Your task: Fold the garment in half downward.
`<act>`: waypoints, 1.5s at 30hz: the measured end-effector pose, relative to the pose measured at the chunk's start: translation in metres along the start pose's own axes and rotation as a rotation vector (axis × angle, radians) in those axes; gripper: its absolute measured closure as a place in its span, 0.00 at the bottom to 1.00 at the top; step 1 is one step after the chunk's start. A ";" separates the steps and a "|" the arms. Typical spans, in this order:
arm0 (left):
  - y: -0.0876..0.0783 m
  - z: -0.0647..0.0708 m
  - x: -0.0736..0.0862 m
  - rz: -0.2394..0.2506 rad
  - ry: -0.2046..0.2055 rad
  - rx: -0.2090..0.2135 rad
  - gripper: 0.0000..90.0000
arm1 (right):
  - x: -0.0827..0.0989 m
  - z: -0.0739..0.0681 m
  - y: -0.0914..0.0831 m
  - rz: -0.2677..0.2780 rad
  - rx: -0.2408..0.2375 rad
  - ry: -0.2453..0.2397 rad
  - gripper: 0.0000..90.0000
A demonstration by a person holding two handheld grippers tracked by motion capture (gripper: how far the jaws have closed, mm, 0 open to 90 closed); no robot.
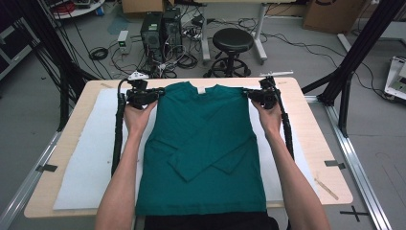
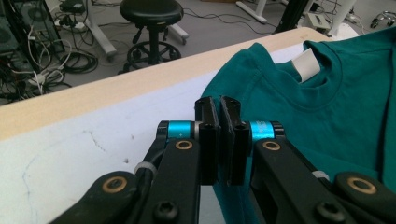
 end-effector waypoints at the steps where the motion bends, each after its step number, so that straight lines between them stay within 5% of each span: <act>1: -0.001 0.001 -0.003 0.003 0.011 0.000 0.96 | -0.001 0.000 -0.001 0.002 0.001 -0.001 0.96; 14: -0.014 0.010 -0.027 0.098 0.042 0.028 0.96 | -0.016 0.001 -0.018 0.062 -0.011 0.004 0.96; 20: -0.017 0.011 -0.025 0.088 0.052 0.027 0.96 | -0.017 -0.002 -0.020 0.061 -0.011 -0.013 0.96; 29: -0.013 0.010 0.005 0.022 0.048 0.037 0.96 | 0.001 -0.005 -0.014 0.021 -0.038 -0.028 0.96; 32: -0.014 0.013 0.014 0.018 0.055 0.048 0.96 | 0.016 -0.005 -0.009 -0.022 -0.041 -0.028 0.96; 45: -0.012 0.018 0.062 -0.029 0.038 0.072 0.96 | 0.062 -0.011 -0.005 -0.061 -0.071 -0.044 0.96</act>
Point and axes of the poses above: each handheld gripper's, and its own axes: y roughly forward along the jaws, x roughly out of its underside, z roughly to its right, the point moved 9 cm from there along y, roughly forward along the jaws, and after that the axes turned 5 degrees about x, right-handed, at the moved point
